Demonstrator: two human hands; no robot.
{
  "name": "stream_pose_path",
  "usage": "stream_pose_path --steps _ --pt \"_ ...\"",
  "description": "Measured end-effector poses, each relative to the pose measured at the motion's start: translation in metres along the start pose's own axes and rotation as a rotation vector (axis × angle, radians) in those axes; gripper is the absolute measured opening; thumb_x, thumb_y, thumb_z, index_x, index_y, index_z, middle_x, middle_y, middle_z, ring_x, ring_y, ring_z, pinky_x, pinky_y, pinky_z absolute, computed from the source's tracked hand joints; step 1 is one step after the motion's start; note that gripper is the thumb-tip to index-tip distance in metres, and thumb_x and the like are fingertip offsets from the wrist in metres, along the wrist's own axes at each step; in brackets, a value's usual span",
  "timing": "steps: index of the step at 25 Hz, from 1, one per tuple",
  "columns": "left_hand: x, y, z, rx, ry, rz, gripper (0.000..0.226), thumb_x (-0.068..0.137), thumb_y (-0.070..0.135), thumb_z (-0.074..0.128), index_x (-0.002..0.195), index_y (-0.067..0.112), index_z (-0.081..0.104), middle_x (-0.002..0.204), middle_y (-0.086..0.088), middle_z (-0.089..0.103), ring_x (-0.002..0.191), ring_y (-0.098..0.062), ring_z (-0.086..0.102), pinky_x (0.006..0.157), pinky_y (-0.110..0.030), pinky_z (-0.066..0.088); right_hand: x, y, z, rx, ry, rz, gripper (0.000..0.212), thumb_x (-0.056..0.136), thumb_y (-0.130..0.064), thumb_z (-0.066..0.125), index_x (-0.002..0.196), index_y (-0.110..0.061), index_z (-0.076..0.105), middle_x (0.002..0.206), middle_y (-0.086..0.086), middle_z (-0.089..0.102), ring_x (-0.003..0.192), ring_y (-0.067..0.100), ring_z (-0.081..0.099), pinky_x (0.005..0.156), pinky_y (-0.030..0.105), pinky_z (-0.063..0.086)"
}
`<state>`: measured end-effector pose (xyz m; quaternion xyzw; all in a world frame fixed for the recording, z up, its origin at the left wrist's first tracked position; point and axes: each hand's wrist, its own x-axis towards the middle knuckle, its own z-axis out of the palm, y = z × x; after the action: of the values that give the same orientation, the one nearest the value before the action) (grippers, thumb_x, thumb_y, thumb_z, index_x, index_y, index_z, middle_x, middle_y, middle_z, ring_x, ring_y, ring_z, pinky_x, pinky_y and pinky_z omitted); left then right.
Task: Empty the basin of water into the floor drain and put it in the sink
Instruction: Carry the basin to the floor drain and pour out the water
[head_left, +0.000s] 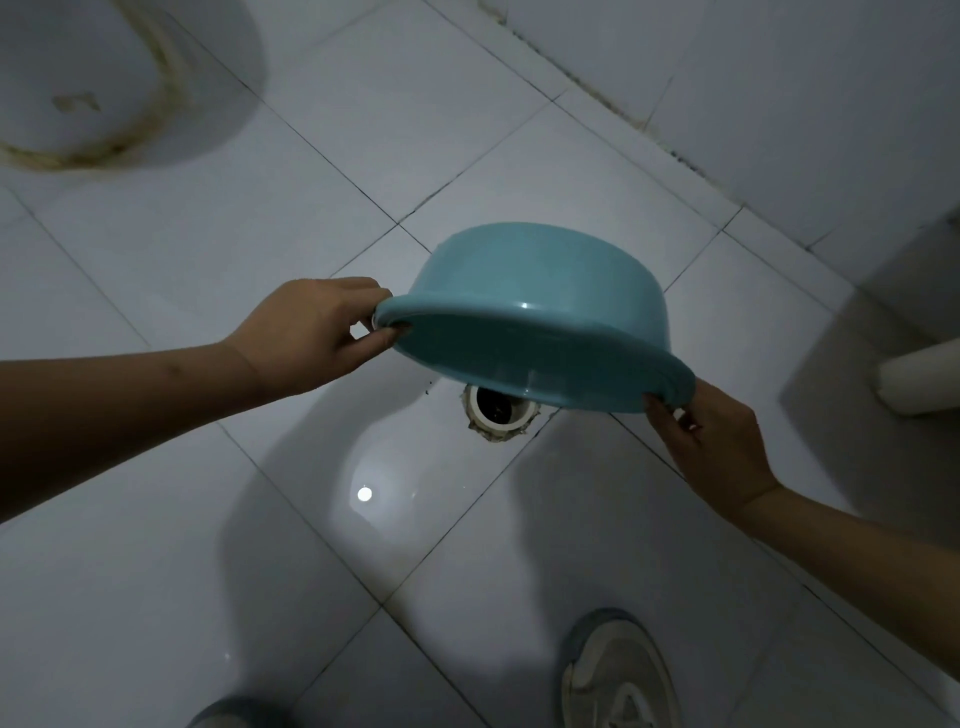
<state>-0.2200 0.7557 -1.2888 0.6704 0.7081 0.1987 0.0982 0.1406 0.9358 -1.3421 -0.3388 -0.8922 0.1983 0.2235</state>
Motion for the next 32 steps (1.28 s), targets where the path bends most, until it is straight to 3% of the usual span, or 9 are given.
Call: stream_pose_path --steps 7,10,14,16,19,22,25,28,32 --pt "-0.013 0.000 0.002 0.048 -0.124 0.118 0.043 0.087 0.041 0.039 0.084 0.008 0.066 0.081 -0.003 0.066 0.056 -0.027 0.064 0.050 -0.037 0.050 -0.011 0.008 -0.003 -0.042 -0.105 -0.188 0.034 0.091 -0.030 0.055 0.078 -0.002 0.068 0.067 0.008 0.060 0.054 0.025 0.055 0.053 0.025 0.035" --pt "-0.017 -0.002 0.005 0.048 -0.152 0.142 0.048 0.086 0.044 0.040 0.087 0.006 0.067 0.083 -0.005 0.066 0.055 -0.029 0.061 0.049 -0.035 0.049 -0.016 0.010 -0.003 -0.035 -0.136 -0.235 0.038 0.088 -0.032 0.057 0.082 0.002 0.072 0.073 0.015 0.067 0.061 0.032 0.063 0.053 0.031 0.048" --pt "-0.025 -0.004 0.010 0.044 -0.188 0.162 0.046 0.076 0.039 0.039 0.086 0.005 0.068 0.083 -0.006 0.066 0.052 -0.029 0.059 0.048 -0.025 0.037 -0.024 0.011 -0.004 -0.026 -0.182 -0.279 0.034 0.084 -0.028 0.058 0.086 0.002 0.074 0.080 0.015 0.071 0.063 0.029 0.065 0.053 0.031 0.052" --pt "-0.032 -0.005 0.014 0.071 -0.241 0.178 0.042 0.074 0.036 0.045 0.088 0.005 0.069 0.085 -0.005 0.066 0.052 -0.026 0.059 0.048 -0.022 0.032 -0.029 0.011 -0.004 -0.025 -0.205 -0.323 0.029 0.081 -0.024 0.059 0.088 -0.001 0.075 0.083 0.012 0.072 0.064 0.024 0.063 0.053 0.025 0.049" --pt "-0.041 -0.005 0.018 0.107 -0.333 0.167 0.025 0.072 0.021 0.071 0.092 0.007 0.071 0.088 -0.004 0.065 0.050 -0.022 0.056 0.047 -0.022 0.033 -0.036 0.012 -0.002 -0.071 -0.241 -0.365 0.022 0.078 -0.020 0.067 0.088 -0.003 0.076 0.082 0.013 0.073 0.063 0.029 0.065 0.048 0.031 0.053" --pt "-0.044 -0.006 0.019 0.095 -0.348 0.156 0.031 0.074 0.030 0.064 0.096 0.010 0.071 0.092 -0.001 0.065 0.054 -0.021 0.058 0.047 -0.025 0.039 -0.037 0.012 -0.001 -0.092 -0.261 -0.373 0.021 0.073 -0.017 0.074 0.087 -0.002 0.076 0.083 0.013 0.073 0.065 0.032 0.068 0.048 0.034 0.054" --pt "-0.030 -0.007 0.016 0.025 -0.270 0.089 0.043 0.075 0.042 0.044 0.096 0.013 0.067 0.091 0.001 0.063 0.061 -0.022 0.059 0.052 -0.026 0.041 -0.025 0.015 -0.005 -0.088 -0.207 -0.359 0.026 0.084 -0.023 0.062 0.086 0.000 0.074 0.081 0.014 0.071 0.062 0.031 0.066 0.050 0.031 0.052" --pt "-0.007 -0.007 0.014 -0.033 -0.171 -0.052 0.042 0.083 0.050 0.042 0.094 0.016 0.063 0.087 0.002 0.064 0.070 -0.023 0.059 0.058 -0.032 0.044 -0.002 0.012 -0.008 -0.127 -0.116 -0.249 0.042 0.099 -0.040 0.046 0.083 -0.007 0.065 0.070 0.008 0.061 0.054 0.022 0.051 0.049 0.023 0.037" --pt "0.030 -0.011 0.013 -0.087 -0.168 -0.295 0.040 0.100 0.048 0.046 0.104 0.015 0.068 0.089 0.001 0.064 0.068 -0.014 0.056 0.056 -0.023 0.037 0.035 0.002 -0.013 -0.123 -0.099 -0.156 0.042 0.101 -0.052 0.031 0.076 -0.021 0.043 0.068 -0.007 0.037 0.055 0.015 0.036 0.051 0.021 0.023"
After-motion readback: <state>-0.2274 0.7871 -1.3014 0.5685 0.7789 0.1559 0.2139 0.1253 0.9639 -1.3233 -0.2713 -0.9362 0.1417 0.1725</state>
